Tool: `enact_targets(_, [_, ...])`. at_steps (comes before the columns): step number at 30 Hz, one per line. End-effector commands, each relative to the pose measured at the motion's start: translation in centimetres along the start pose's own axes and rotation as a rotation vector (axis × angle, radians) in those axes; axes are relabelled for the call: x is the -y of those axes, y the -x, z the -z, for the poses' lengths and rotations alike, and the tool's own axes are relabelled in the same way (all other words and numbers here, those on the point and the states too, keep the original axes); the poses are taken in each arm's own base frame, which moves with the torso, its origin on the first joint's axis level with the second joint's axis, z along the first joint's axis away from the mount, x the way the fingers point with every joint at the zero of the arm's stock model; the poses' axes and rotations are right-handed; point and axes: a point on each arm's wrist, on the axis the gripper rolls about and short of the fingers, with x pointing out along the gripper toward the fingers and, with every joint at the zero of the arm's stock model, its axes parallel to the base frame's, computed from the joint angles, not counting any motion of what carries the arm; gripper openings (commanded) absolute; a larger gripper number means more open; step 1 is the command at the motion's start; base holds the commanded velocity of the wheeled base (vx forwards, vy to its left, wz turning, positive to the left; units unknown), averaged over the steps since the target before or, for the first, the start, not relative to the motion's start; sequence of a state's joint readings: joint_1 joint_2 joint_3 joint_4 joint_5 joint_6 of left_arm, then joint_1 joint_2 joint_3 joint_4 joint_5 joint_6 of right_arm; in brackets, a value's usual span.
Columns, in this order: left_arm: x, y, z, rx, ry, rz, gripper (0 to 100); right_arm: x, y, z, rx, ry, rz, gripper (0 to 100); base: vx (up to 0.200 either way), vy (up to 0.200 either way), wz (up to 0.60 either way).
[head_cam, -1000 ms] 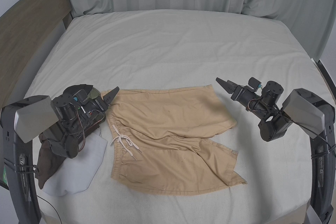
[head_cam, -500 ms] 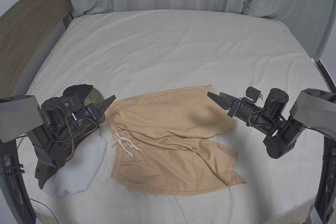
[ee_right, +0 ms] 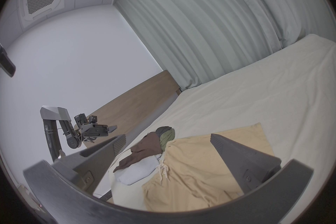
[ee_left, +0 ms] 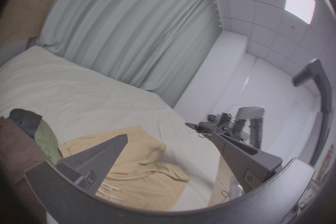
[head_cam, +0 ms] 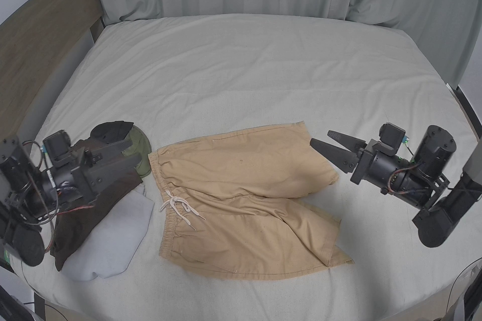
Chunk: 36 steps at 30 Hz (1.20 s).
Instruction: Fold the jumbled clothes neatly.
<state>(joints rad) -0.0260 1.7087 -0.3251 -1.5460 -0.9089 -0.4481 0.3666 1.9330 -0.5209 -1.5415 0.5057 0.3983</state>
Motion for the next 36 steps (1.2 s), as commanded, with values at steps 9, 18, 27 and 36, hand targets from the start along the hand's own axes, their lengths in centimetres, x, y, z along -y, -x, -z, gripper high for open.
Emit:
enact_targets(9, [3.8, 4.1, 0.3, -0.019, -0.134, 0.037, 100, -3.3, 5.3, 0.0, -0.054, 0.015, -0.012, 100, 0.0, 0.0, 0.0])
enact_targets(18, [2.8, 3.8, 1.2, -0.034, -0.195, -0.007, 100, -2.9, 5.5, 1.8, -0.123, 0.027, 0.005, 100, 0.0, 0.0, 0.0])
enact_targets(27, [0.5, 2.7, 1.7, -0.059, -0.409, -0.03, 100, -2.7, 5.6, 1.9, -0.125, 0.029, 0.016, 100, 0.0, 0.0, 0.0])
enact_targets(36, [-2.1, 2.8, 3.5, -0.122, -0.529, -0.056, 100, -2.8, 5.6, 2.1, -0.135, 0.024, 0.013, 100, 0.0, 0.0, 0.0])
